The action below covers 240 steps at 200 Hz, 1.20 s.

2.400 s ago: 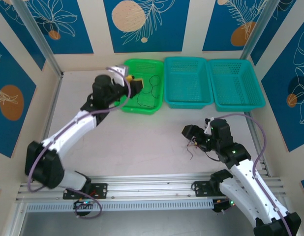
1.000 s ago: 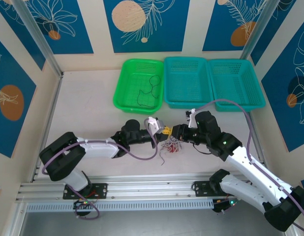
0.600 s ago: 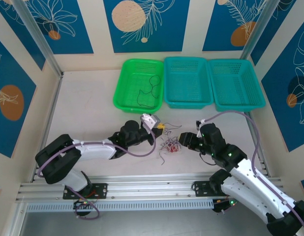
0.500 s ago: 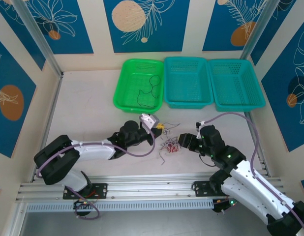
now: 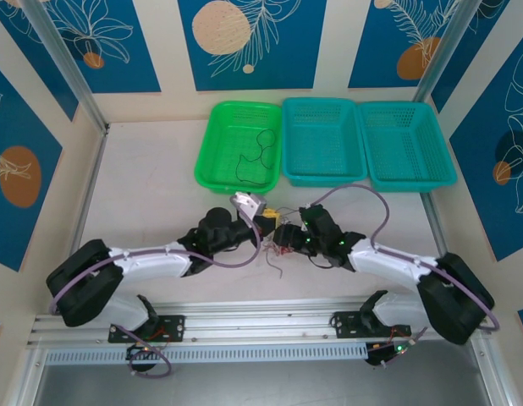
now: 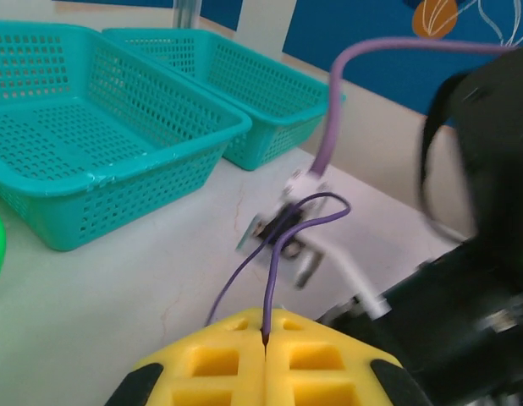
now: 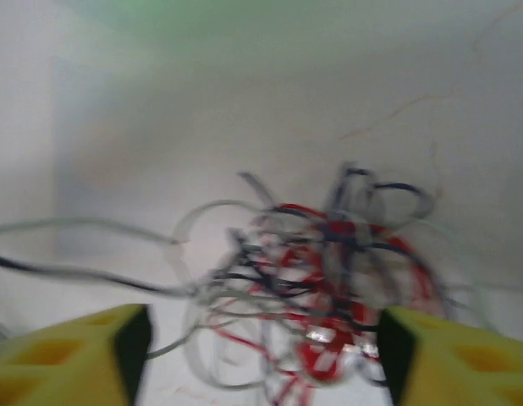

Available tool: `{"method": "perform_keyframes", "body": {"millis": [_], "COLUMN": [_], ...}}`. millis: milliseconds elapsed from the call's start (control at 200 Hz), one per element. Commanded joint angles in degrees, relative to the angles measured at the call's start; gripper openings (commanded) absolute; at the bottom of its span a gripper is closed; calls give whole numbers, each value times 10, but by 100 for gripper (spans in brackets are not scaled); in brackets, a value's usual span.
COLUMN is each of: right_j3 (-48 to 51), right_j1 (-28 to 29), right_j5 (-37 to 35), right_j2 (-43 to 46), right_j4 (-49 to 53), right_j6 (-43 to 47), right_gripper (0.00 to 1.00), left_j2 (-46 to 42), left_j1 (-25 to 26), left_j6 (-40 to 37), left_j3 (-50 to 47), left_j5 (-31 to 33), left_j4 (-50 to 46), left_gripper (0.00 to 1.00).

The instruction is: Untangle the cables

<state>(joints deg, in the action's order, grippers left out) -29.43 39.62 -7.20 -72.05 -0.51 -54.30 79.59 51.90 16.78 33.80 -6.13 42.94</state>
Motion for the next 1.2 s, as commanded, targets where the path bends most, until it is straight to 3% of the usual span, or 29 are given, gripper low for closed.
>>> {"method": "perform_keyframes", "body": {"millis": [0,170,280,505,610,670,730,815,850,920,1060,1195], "right_j3": [-26,-36,-22,5,7,20,38,40,27,-9,-78,-106], "right_j1": [-12,-50,-74,-124,-142,-156,-166,-167,-159,-117,10,46], "right_j5": [-104,-174,-175,-168,-209,-219,-195,-55,18,62,11,9], "right_j2": [-47,-73,-63,-6,51,95,144,188,193,198,175,122], "right_j4": [75,190,198,205,266,272,221,122,104,110,125,73], "right_j6": [-64,-138,-148,-165,-192,-187,-116,35,80,157,272,308], "right_gripper": [50,23,12,3,3,6,20,54,59,66,76,77], "left_j2": [-79,-228,-296,-390,-403,-406,-402,-375,-355,-320,-274,-260], "left_j1": [-9,-36,-85,-166,-186,-192,-195,-196,-195,-194,-191,-187], "left_j6": [32,29,47,63,64,69,69,62,60,50,26,-6], "left_j3": [-2,11,4,-45,-56,-66,-75,-84,-83,-76,-56,-42], "left_j5": [24,120,116,110,104,97,70,-12,-49,-120,-179,-215], "left_j4": [-22,-211,-295,-375,-403,-402,-382,-325,-301,-265,-247,-248], "left_gripper": [0,0,0,0,0,0,0,0,0,0,0,0]}}
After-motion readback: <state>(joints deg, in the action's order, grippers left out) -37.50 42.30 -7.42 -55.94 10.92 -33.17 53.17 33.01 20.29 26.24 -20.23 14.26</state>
